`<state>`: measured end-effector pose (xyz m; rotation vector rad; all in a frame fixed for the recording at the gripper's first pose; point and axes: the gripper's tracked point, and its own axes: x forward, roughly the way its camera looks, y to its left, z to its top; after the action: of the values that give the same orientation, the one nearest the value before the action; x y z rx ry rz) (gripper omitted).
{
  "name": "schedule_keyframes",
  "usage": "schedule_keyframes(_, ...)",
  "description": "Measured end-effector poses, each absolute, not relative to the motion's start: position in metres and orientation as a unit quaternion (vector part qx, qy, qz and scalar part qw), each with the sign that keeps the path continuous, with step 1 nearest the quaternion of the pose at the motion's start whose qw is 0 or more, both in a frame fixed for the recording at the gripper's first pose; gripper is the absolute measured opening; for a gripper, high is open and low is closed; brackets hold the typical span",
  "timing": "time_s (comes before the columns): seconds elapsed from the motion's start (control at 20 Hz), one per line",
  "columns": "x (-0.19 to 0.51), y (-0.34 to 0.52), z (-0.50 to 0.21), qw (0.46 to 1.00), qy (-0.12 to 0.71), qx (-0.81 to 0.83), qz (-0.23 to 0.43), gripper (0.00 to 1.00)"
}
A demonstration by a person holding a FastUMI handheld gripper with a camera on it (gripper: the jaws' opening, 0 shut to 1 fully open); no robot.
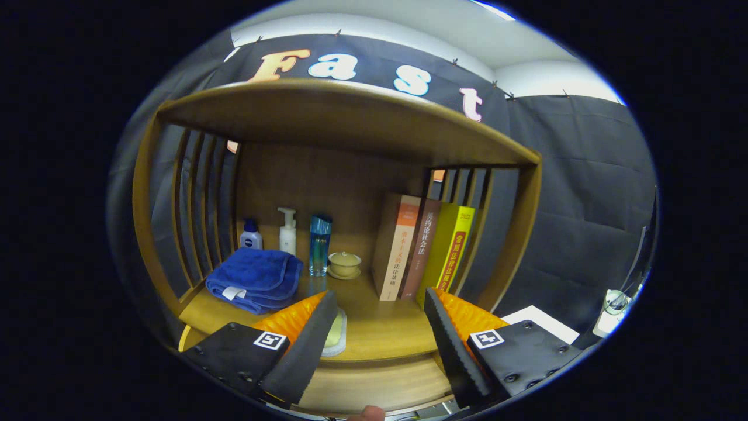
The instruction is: Pull open the drawer, take out the items inside it, and place them on the countertop above the cabinet.
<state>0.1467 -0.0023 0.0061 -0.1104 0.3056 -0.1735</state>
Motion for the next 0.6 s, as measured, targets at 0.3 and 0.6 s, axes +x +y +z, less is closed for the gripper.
schedule_keyframes(0.3,0.099,0.008,0.013,0.989,0.115,-0.058,-0.076,0.98)
schedule_keyframes(0.6,0.055,0.031,-0.009,0.994,0.090,-0.043,-0.041,0.98)
